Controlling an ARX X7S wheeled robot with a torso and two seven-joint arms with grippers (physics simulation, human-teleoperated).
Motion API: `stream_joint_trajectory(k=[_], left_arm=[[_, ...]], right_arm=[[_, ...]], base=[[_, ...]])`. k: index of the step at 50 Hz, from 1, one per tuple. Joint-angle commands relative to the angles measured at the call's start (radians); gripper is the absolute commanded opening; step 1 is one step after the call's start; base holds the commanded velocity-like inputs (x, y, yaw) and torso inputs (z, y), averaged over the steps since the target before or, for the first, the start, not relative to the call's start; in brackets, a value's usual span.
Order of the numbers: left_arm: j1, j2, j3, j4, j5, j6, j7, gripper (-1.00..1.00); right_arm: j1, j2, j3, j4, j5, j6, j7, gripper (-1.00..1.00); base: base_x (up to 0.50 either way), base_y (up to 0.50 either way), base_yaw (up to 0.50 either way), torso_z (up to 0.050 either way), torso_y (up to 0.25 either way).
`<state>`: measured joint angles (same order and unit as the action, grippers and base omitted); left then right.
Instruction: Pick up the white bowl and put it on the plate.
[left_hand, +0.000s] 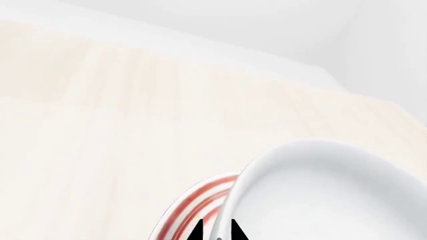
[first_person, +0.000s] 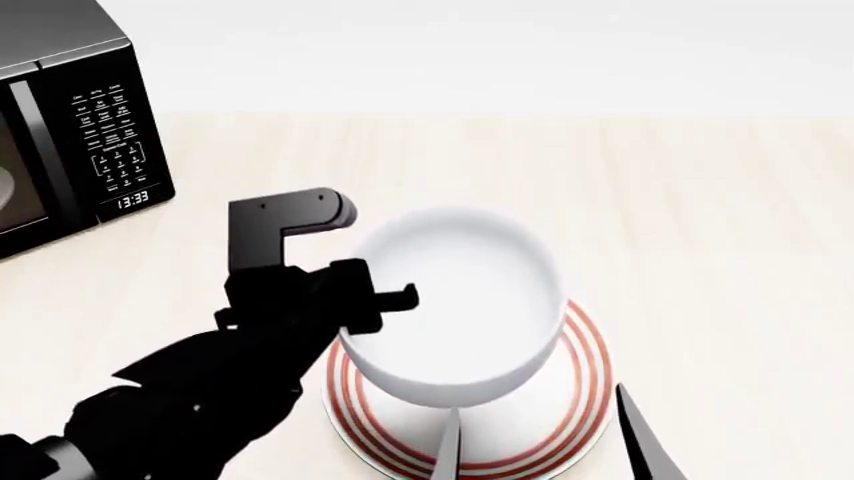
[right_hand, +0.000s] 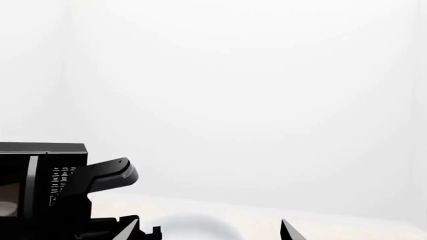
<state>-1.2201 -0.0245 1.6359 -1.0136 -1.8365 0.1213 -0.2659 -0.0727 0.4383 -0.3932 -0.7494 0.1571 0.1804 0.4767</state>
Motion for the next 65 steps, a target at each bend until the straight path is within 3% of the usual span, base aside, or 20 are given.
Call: stream_joint_trajectory(k=[1,44,65], left_arm=[[-0.003,0.024,-0.044,0.003,0.033,0.008,0.020,-1.00],[0.024,0.024,-0.047,0.020,0.047,0.027,0.031,-1.00],[-0.012,0.024,-0.044,0.042,-0.015,0.020,0.033,-1.00]], right_arm=[[0.002,-0.019,0.032,0.004,0.000,0.003,-0.024,1.00],[0.007,-0.011,0.020,0.021,0.007,-0.007,-0.023,1.00],[0.010,-0.007,0.012,0.028,0.009,-0.011,-0.023,1.00]], base=[[0.00,0.00,0.00,0.000,0.010],[0.00,0.00,0.00,0.000,0.000],[0.00,0.00,0.00,0.000,0.000]])
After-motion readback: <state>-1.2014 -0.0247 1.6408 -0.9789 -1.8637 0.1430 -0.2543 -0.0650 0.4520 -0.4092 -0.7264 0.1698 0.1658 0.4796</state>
